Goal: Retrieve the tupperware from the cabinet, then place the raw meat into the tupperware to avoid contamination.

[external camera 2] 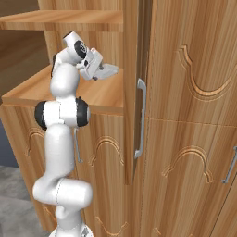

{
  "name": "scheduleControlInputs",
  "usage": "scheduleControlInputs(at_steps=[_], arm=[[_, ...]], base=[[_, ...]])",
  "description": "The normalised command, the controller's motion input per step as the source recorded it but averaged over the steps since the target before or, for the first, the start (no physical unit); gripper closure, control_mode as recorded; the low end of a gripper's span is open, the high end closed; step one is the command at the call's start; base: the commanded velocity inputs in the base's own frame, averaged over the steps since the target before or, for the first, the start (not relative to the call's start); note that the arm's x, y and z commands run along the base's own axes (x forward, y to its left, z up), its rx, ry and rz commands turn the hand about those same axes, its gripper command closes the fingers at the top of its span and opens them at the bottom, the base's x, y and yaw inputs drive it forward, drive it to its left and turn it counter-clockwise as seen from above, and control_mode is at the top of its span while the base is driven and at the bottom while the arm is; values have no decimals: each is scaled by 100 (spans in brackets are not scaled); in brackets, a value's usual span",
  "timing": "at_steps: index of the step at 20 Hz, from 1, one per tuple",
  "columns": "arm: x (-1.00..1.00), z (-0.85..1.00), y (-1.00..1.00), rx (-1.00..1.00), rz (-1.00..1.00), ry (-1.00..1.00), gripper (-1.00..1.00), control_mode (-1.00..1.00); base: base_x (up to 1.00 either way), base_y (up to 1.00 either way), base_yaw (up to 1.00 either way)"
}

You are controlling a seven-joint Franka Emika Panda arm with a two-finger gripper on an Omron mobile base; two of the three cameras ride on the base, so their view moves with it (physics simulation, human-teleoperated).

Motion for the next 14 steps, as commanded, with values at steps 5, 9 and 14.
scheduleControlInputs(at_steps=[5,9,14], arm=[[49,-16,0,0,0,0,-100,-100],[15,-24,0,0,0,2,-100,-100],[0,-28,2,0,-1,9,100,-100]], base=[[0,0,0],[0,0,0],[0,0,0]])
